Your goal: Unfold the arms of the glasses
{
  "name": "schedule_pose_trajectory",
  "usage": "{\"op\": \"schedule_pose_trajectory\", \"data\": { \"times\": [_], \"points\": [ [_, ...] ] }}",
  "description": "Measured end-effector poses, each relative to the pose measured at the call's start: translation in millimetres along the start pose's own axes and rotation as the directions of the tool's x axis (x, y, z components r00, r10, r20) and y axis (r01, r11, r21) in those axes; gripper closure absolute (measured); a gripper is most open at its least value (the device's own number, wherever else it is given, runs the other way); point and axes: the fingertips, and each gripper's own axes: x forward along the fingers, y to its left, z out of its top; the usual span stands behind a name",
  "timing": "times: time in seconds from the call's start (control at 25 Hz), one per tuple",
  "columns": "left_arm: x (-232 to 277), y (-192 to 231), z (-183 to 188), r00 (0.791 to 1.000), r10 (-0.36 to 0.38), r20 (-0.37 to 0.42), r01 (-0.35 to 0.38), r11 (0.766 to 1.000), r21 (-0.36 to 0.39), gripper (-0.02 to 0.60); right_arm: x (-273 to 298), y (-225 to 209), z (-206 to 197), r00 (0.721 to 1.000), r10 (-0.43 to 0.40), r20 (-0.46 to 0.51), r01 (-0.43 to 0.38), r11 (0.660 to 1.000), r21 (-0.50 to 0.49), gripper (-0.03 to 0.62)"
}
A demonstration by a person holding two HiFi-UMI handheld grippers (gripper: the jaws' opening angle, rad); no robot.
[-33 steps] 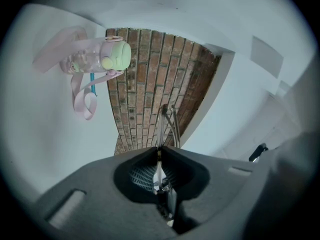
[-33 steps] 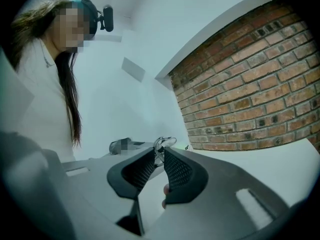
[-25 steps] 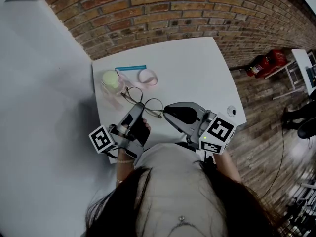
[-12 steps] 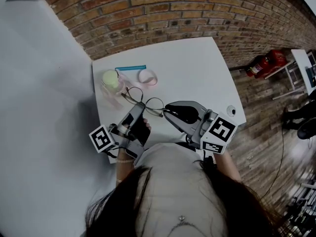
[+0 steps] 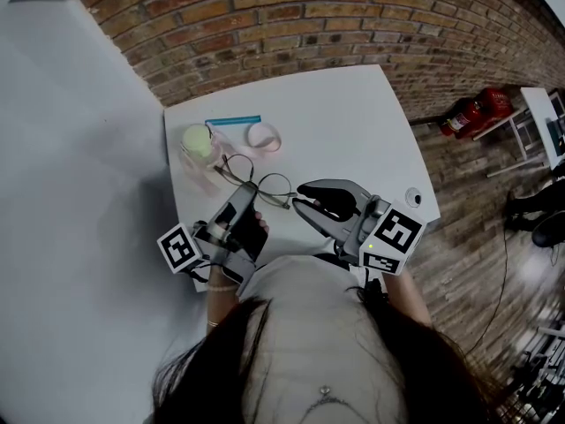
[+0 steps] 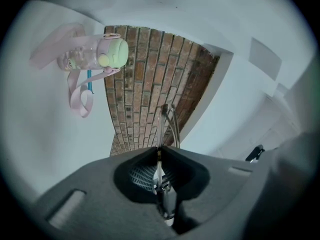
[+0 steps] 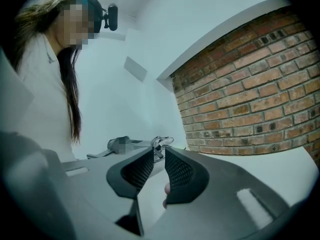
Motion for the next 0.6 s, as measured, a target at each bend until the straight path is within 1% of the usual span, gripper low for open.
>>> {"op": "schedule_pose_trajectory", "data": {
  "times": [0.24,0.36,0.6],
  "points": [
    [2.1,-1.3,-4.1,1.000,-0.011,-0.018,0.011,1.000,-0.005,0.558,2.8,1.8,-2.9,1.000,0.003,-0.010,-0.003,1.000,-0.011,0.530],
    [2.5,0.8,-4.6,1.000,-0.003,-0.024,0.003,1.000,-0.002,0.558,3.7,1.4,-2.6,1.000,-0.006,-0.010,0.006,1.000,-0.020,0.542],
    [1.5,4.2,-4.4,1.000,0.011,-0.025,-0.011,1.000,0.001,0.558,3.8,2.2,-1.1,1.000,-0.011,-0.009,0.011,0.999,-0.031,0.543]
  ]
}}
